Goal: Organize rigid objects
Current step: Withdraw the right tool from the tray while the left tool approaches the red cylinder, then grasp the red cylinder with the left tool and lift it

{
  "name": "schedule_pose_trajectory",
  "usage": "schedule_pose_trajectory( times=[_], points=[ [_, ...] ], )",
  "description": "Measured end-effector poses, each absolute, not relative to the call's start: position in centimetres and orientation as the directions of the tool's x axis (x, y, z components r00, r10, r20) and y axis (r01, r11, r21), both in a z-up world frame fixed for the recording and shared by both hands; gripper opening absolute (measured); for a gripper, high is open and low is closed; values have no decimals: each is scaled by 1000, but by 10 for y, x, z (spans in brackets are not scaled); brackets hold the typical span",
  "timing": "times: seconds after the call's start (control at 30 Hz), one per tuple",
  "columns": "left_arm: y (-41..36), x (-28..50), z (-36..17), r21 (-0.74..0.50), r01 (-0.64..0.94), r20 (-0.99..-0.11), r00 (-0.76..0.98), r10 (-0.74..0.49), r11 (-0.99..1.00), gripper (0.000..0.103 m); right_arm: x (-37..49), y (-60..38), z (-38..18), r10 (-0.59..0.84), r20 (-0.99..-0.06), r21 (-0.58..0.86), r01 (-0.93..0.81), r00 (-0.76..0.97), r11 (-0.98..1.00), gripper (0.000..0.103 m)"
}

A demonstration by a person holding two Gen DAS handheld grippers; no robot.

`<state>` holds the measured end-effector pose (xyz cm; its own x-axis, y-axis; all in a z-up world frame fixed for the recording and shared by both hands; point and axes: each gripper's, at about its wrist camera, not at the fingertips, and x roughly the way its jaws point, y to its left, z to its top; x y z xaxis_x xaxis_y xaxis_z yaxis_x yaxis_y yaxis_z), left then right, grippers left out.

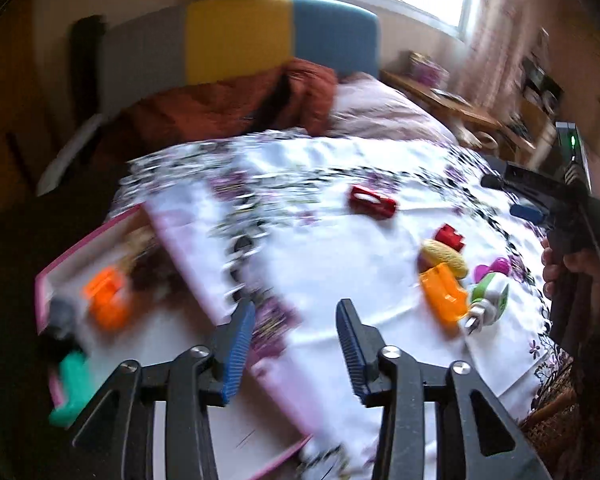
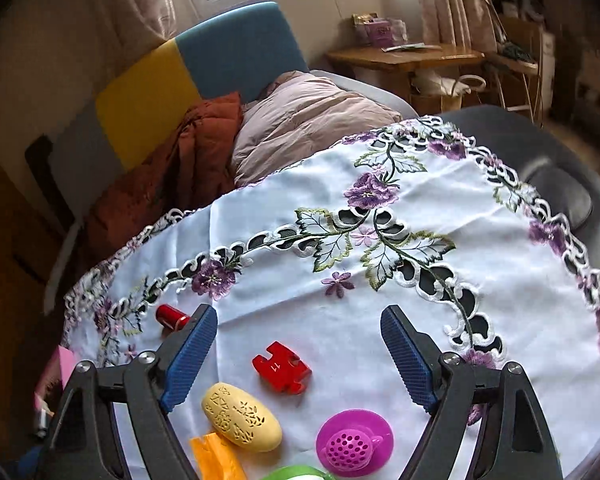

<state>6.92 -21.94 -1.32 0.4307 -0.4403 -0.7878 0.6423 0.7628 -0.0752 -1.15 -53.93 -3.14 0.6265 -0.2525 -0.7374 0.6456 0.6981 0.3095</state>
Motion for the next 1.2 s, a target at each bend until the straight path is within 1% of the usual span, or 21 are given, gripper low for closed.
schedule_pose_trajectory(
  times=[0.03, 0.07, 0.23, 0.27, 0.3, 0.33, 0.47, 0.5, 0.57, 0.73, 0.8, 0.9, 0.93, 0.97, 1.0, 1.2],
  points=[
    [-236, 74, -16, -81, 664, -791, 411, -453, 743, 56, -13, -541, -31, -249, -736, 318, 647, 629, 693, 86],
    [-247, 78, -17, -79, 678, -792, 402, -459, 730, 67, -14, -540, -32, -247, -737, 323, 648, 630, 690, 86],
    [-307, 103, -30, -81, 736, -806, 348, -479, 672, 68, -15, -543, -33, -216, -734, 362, 640, 644, 678, 87],
    [-322, 111, -34, -84, 748, -815, 329, -477, 659, 72, -15, -543, -32, -215, -733, 364, 639, 646, 678, 87],
    [-331, 116, -36, -89, 762, -818, 312, -483, 642, 79, -15, -543, -32, -214, -732, 367, 638, 647, 677, 87],
    [-342, 120, -39, -90, 779, -819, 296, -491, 620, 82, -16, -543, -32, -212, -731, 370, 638, 649, 675, 88],
    [-375, 136, -52, -47, 815, -834, 286, -471, 577, 84, -18, -548, -33, -192, -727, 405, 637, 660, 657, 89],
    [-381, 141, -55, -39, 818, -836, 288, -467, 574, 86, -18, -549, -34, -184, -725, 415, 633, 664, 653, 90],
    [-392, 150, -62, -43, 826, -845, 270, -461, 562, 89, -18, -551, -34, -168, -723, 433, 629, 670, 646, 92],
    [-410, 166, -75, -45, 840, -853, 250, -459, 541, 91, -18, -554, -36, -142, -719, 461, 620, 681, 635, 93],
    [-416, 169, -79, -47, 844, -854, 244, -460, 534, 94, -18, -554, -36, -133, -717, 471, 617, 684, 630, 93],
    [-426, 169, -82, -33, 858, -853, 243, -462, 513, 95, -17, -554, -37, -125, -718, 474, 614, 684, 631, 93],
    [-428, 168, -84, -24, 860, -856, 246, -455, 510, 94, -16, -554, -37, -125, -717, 475, 612, 686, 632, 93],
    [-430, 169, -88, -34, 862, -862, 231, -451, 506, 84, -16, -554, -36, -128, -716, 473, 612, 686, 634, 93],
    [-431, 170, -92, -36, 862, -869, 224, -442, 506, 76, -16, -553, -36, -132, -716, 469, 613, 685, 636, 93],
    [-415, 160, -94, -50, 850, -858, 232, -458, 524, 76, -16, -553, -36, -138, -719, 459, 614, 681, 642, 93]
  ],
)
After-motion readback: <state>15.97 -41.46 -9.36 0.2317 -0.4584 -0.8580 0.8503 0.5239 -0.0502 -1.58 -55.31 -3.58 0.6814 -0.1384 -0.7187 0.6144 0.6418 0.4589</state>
